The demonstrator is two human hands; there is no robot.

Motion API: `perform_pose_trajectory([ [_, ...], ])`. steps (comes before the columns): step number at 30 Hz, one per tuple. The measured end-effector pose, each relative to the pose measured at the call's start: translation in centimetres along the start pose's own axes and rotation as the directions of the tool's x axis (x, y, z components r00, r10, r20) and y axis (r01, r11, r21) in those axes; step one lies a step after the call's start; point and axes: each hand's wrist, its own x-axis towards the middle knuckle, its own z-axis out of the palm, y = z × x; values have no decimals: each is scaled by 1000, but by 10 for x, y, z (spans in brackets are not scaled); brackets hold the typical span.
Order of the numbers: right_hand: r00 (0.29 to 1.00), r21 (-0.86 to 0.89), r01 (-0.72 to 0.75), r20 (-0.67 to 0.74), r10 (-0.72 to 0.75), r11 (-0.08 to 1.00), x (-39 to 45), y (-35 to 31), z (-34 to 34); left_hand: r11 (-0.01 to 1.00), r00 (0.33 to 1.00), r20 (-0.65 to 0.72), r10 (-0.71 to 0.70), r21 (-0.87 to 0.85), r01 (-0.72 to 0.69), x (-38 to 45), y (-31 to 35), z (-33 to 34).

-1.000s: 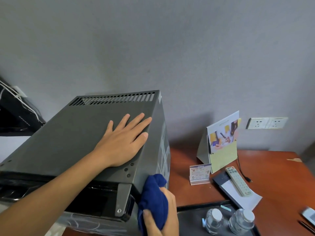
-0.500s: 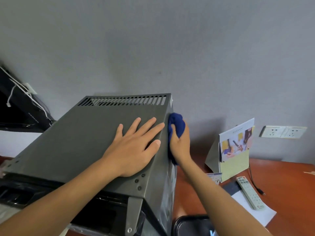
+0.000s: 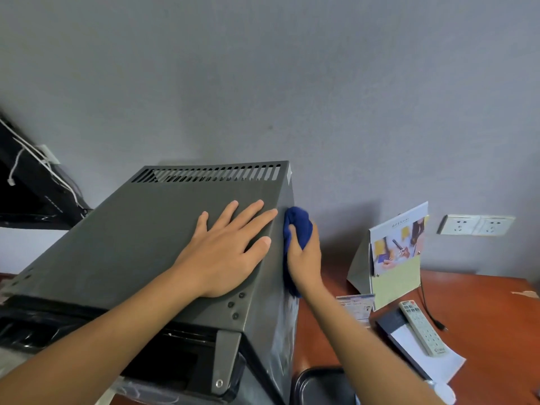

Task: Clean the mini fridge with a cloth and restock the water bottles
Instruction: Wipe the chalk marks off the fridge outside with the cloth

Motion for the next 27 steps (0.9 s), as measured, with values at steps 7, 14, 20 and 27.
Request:
perform_pose_trajectory([
  [7, 954, -21, -295, 45, 296, 955, -161, -16, -17, 1000, 1000, 14, 0, 21, 0, -3, 2, 1],
  [14, 860, -196, -492, 43, 509, 848, -169, -52, -12, 1000, 1000, 6, 10, 18, -10, -5, 0, 2],
  [20, 992, -33, -115, 50, 117, 993, -146, -18, -25, 1000, 1000, 1, 18, 13, -18, -3, 0, 2],
  [27, 997, -82, -83, -14, 82, 993, 4, 6, 0, 1000, 1000, -5, 22, -5, -22, 0, -1, 3],
])
